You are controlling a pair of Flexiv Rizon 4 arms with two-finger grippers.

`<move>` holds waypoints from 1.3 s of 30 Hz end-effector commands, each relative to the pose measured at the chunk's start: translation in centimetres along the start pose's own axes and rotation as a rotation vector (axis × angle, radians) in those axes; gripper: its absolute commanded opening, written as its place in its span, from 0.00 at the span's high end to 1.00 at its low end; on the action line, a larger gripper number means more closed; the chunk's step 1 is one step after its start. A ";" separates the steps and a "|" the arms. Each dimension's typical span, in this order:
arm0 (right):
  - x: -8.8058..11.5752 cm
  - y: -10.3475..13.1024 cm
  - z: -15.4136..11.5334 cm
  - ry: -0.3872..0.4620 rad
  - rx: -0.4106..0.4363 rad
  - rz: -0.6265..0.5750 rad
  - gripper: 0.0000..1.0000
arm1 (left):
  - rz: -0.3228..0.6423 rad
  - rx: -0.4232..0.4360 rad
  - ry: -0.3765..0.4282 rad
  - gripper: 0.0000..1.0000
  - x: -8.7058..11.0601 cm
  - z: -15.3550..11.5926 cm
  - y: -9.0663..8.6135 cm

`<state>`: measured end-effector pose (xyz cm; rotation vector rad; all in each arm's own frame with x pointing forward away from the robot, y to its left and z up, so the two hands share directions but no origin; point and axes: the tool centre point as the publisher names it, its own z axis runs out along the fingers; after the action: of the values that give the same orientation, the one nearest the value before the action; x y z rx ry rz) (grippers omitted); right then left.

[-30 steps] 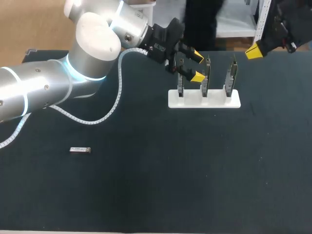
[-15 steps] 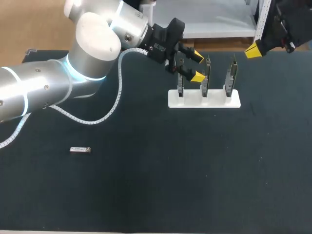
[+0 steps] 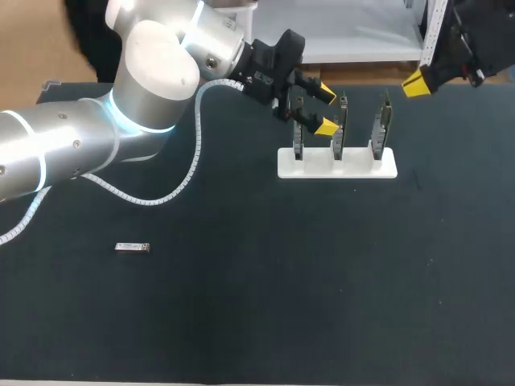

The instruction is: Pick up the optical module with the left hand, and insert it into the network port with the right hand.

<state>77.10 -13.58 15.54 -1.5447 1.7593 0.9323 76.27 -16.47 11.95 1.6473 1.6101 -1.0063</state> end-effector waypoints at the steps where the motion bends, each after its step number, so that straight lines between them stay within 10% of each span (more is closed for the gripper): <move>1: 0.0 0.0 0.0 0.001 0.001 0.000 0.00 | 0.000 0.004 0.004 0.00 -0.1 0.0 0.2; 17: 0.0 0.0 0.0 0.001 0.001 0.000 0.00 | 0.018 -0.009 0.005 0.00 -0.5 -1.1 -0.1; 27: 0.0 0.0 0.0 0.001 0.001 0.000 0.00 | 0.121 -0.105 0.044 0.00 -3.0 -6.7 -1.0; 39: 0.0 0.0 0.0 0.001 0.001 0.000 0.00 | 0.200 -0.212 0.325 0.00 -1.0 -15.1 -5.4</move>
<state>77.12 -13.58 15.55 -1.5451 1.7595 0.9322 75.86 -6.88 19.02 1.8695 1.6064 -0.5806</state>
